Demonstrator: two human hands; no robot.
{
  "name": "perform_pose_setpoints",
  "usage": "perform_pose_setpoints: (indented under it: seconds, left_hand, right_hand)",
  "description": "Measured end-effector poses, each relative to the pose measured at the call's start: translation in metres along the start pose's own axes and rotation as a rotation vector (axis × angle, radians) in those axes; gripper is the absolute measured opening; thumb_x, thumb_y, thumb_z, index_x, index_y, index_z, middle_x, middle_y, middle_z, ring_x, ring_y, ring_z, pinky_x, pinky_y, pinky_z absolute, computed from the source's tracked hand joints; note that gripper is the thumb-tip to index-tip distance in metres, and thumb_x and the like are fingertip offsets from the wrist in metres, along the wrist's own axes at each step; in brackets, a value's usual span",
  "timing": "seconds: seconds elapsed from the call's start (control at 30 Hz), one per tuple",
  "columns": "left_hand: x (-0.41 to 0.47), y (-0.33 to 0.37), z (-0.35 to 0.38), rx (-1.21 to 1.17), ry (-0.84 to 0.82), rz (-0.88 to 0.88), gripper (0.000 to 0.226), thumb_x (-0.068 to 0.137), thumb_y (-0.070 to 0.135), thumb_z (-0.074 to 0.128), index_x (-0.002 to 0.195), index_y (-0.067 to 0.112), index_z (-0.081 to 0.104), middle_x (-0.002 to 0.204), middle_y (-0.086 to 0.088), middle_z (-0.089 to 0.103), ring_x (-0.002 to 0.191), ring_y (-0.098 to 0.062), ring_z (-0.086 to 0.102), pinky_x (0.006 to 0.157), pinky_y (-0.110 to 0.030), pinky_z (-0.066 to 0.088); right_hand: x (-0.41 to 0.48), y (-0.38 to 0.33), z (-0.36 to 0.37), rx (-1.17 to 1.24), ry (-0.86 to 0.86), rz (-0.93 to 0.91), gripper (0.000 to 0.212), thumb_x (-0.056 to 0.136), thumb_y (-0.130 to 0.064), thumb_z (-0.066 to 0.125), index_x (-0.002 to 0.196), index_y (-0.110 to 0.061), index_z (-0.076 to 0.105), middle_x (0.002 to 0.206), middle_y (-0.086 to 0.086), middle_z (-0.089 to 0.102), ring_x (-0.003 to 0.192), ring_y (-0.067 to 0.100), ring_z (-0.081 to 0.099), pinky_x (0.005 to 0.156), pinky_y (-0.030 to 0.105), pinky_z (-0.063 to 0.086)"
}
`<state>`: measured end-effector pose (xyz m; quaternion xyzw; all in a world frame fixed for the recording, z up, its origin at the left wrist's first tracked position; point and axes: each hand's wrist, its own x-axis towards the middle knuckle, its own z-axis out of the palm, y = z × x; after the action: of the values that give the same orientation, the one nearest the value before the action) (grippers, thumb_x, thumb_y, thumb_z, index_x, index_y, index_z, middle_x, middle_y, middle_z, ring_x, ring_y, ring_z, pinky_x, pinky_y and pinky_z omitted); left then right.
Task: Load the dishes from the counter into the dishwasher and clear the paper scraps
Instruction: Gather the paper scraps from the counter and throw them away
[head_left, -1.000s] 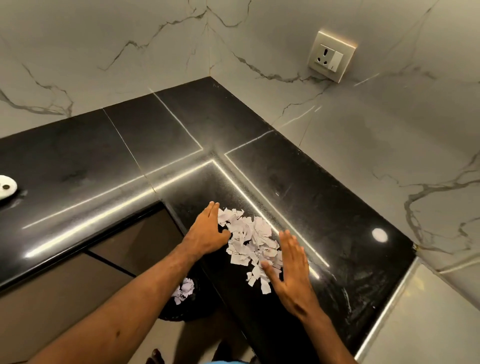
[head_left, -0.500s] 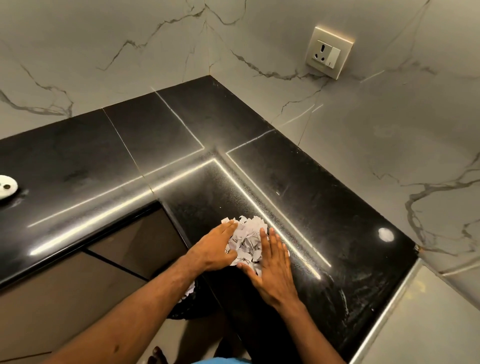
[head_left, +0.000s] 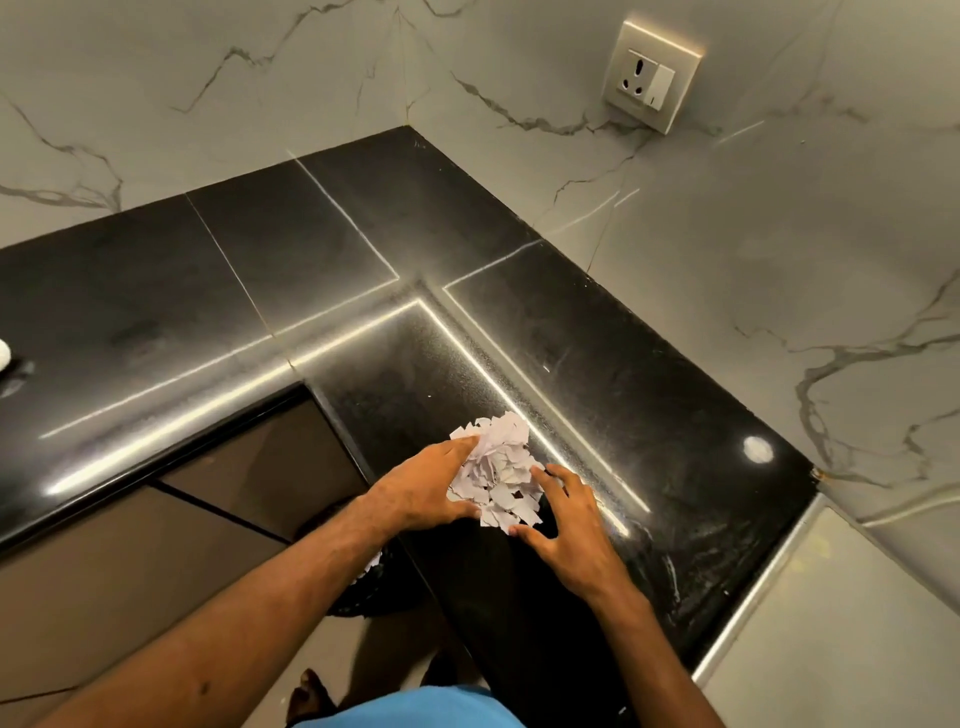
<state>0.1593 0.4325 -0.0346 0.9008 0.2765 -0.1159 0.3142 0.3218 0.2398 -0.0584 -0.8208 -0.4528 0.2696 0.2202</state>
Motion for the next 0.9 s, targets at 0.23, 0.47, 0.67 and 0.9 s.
perform_pose_setpoints:
  seconds: [0.23, 0.47, 0.67, 0.9]
  left_hand:
    - [-0.001, 0.008, -0.007, 0.023, 0.013, -0.027, 0.120, 0.079, 0.057, 0.080, 0.164, 0.023, 0.002, 0.168, 0.003, 0.017, 0.150, -0.019, 0.023, 0.124, -0.041, 0.027]
    - [0.009, 0.018, -0.002, 0.047, 0.037, -0.057, 0.114, 0.079, 0.051, 0.082, 0.163, 0.023, 0.010, 0.165, 0.002, 0.021, 0.149, -0.018, 0.025, 0.120, -0.044, 0.034]
    - [0.012, 0.012, -0.003, -0.018, 0.024, -0.030, 0.112, 0.078, 0.047, 0.084, 0.163, 0.017, 0.016, 0.164, -0.002, 0.025, 0.149, -0.019, 0.025, 0.121, -0.030, 0.023]
    - [0.014, -0.004, -0.010, -0.038, -0.123, -0.018, 0.116, 0.072, 0.044, 0.090, 0.161, 0.018, 0.021, 0.167, 0.000, 0.020, 0.151, -0.020, 0.025, 0.124, -0.035, 0.027]
  right_hand:
    - [0.020, -0.008, -0.007, -0.034, -0.017, -0.060, 0.100, 0.081, -0.062, 0.076, 0.160, -0.036, 0.021, 0.162, -0.014, 0.021, 0.148, 0.011, 0.025, 0.122, 0.043, 0.033]
    - [0.038, -0.028, -0.018, -0.049, -0.049, -0.104, 0.097, 0.083, -0.058, 0.076, 0.160, -0.041, 0.019, 0.155, -0.015, 0.026, 0.135, 0.008, 0.040, 0.109, 0.041, 0.049]
    - [0.055, -0.045, -0.015, -0.218, -0.068, -0.088, 0.103, 0.082, -0.056, 0.078, 0.158, -0.049, 0.009, 0.158, -0.002, 0.024, 0.136, 0.019, 0.043, 0.098, 0.049, 0.054]
    - [0.067, -0.048, -0.015, -0.263, -0.130, -0.079, 0.083, 0.085, -0.047, 0.079, 0.155, -0.039, 0.036, 0.149, 0.002, 0.036, 0.132, 0.019, 0.044, 0.105, 0.041, 0.047]
